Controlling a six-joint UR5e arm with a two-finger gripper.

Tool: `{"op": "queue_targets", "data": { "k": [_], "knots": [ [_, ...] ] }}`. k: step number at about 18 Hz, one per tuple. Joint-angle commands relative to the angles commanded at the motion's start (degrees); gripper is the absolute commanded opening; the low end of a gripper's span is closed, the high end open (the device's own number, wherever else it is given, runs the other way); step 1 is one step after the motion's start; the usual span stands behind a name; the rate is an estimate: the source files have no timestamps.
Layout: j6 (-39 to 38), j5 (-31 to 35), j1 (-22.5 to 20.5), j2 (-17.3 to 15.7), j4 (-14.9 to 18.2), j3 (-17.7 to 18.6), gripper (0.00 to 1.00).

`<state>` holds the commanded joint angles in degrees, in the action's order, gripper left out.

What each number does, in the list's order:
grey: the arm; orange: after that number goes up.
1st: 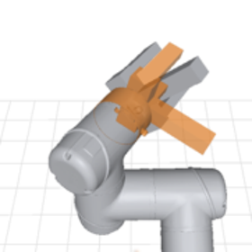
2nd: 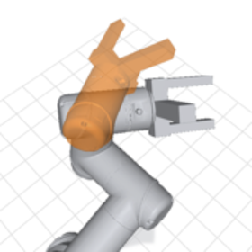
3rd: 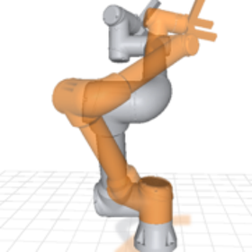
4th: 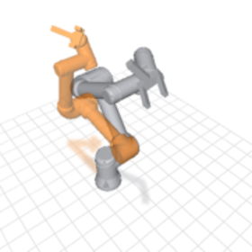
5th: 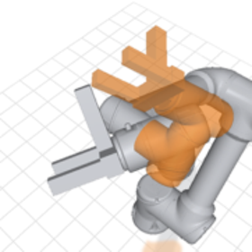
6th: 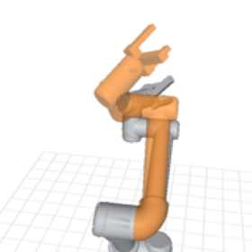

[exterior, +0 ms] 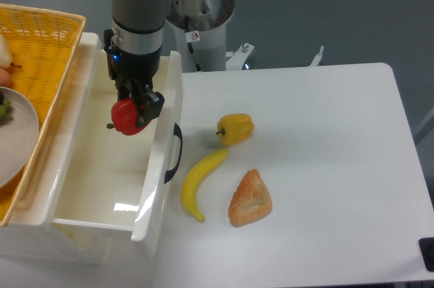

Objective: Place the red pepper in the upper white drawer
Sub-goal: 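Carry the red pepper over the open white drawer, then lower the red pepper down into the drawer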

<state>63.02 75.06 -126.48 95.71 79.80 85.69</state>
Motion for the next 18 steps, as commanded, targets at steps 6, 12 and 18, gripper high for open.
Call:
{"op": "queue_targets", "data": {
  "k": [6,12,18],
  "knots": [
    [-0.09,0.0,0.97,1.23,-0.18,0.0,0.43],
    [-0.26,-0.17,2.2,2.72,-0.26,0.18,0.44],
    [-0.26,-0.18,2.99,3.25,-0.18,0.26,0.46]
  ]
}}
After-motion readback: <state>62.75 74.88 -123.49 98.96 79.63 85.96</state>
